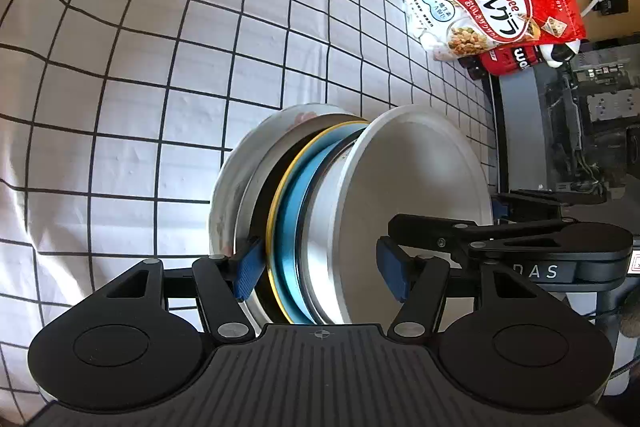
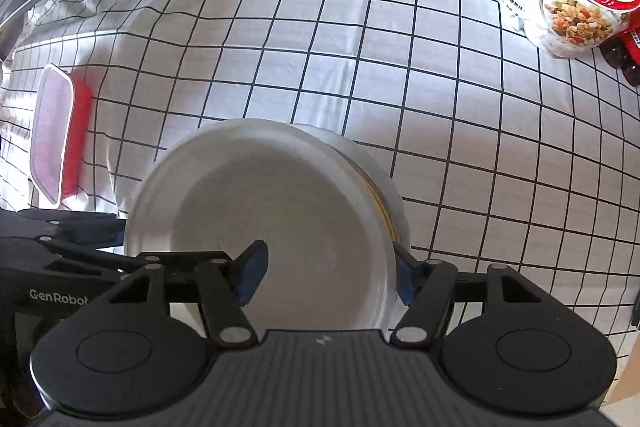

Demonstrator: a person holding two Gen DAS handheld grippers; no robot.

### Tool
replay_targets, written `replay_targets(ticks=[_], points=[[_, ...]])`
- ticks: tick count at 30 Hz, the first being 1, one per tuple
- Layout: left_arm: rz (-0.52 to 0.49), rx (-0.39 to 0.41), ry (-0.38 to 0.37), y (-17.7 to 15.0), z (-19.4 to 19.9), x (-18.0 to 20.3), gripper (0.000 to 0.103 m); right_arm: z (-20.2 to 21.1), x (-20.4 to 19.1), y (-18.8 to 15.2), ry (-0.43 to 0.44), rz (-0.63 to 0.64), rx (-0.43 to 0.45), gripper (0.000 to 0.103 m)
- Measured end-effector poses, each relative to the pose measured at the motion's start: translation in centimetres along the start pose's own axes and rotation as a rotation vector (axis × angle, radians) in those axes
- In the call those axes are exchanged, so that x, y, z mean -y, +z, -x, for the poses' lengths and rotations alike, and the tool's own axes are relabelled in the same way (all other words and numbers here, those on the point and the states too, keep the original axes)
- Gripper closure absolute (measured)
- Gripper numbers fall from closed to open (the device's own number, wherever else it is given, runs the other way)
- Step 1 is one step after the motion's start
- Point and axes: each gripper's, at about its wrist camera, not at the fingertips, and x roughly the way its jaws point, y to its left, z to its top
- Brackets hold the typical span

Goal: Organize plates and bowls
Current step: 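Press the bowl stack down into the steel bowl with both tools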

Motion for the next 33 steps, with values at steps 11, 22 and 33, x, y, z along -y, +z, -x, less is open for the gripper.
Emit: replay_targets(ticks=[11, 22, 33], points=[[-0.024, 0.003, 0.072, 0.2, 0.7, 1.0, 0.047, -0.1, 1.0, -0.6, 0.061, -0.022, 0.045, 0.037], [-0.033, 0.079, 0.098, -0.4, 3.3, 2.6, 0.054, 1.3, 2.9, -1.6, 0.161, -0.036, 0.14, 0.037], [-0.045, 0.111, 0.146, -2.1, 3.6, 4.7, 0.063, 2.2, 6.2, -3.8, 0.261, -0.007, 0.234, 0.061]])
